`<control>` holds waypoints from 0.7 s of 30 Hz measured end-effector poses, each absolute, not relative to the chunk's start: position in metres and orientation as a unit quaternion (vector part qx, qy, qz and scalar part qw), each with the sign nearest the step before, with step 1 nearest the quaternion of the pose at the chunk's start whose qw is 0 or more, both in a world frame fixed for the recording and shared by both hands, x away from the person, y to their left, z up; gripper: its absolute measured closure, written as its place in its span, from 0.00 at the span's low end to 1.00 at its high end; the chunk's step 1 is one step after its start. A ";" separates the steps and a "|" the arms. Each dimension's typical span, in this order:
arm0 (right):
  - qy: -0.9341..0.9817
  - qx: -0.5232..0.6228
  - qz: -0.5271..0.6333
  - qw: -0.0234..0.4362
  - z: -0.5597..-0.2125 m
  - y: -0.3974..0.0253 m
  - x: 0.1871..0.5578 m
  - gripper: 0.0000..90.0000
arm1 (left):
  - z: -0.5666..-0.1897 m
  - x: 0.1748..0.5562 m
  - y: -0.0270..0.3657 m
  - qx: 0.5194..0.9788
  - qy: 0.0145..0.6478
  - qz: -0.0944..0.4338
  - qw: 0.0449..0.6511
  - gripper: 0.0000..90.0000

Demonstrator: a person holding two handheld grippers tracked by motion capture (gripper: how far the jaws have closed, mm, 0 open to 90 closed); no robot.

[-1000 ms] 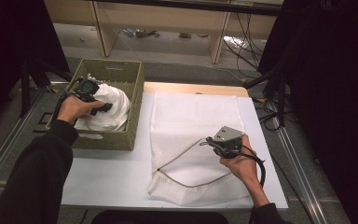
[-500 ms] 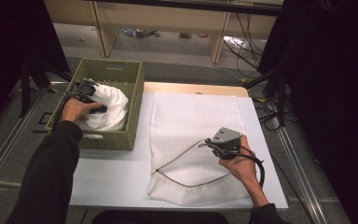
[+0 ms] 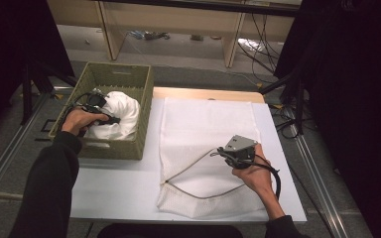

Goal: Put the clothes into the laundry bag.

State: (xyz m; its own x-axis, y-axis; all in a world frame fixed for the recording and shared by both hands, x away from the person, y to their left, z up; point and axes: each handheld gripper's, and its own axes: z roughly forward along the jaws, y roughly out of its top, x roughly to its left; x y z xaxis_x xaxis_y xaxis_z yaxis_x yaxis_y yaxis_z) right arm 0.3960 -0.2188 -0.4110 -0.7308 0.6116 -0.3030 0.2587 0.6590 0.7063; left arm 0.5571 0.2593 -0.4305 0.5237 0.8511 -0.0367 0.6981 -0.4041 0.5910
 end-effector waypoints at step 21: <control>0.869 0.251 0.332 0.268 -0.411 -0.221 0.396 0.99 | -0.436 0.561 0.266 0.781 0.541 0.150 0.272 0.55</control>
State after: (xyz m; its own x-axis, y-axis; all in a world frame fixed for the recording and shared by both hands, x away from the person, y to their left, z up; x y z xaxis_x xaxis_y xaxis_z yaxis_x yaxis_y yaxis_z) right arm 0.3955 -0.2212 -0.4111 -0.7299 0.6148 -0.2987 0.2590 0.6531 0.7116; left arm 0.5606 0.2657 -0.4365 0.3685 0.9277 -0.0598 0.7641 -0.2657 0.5878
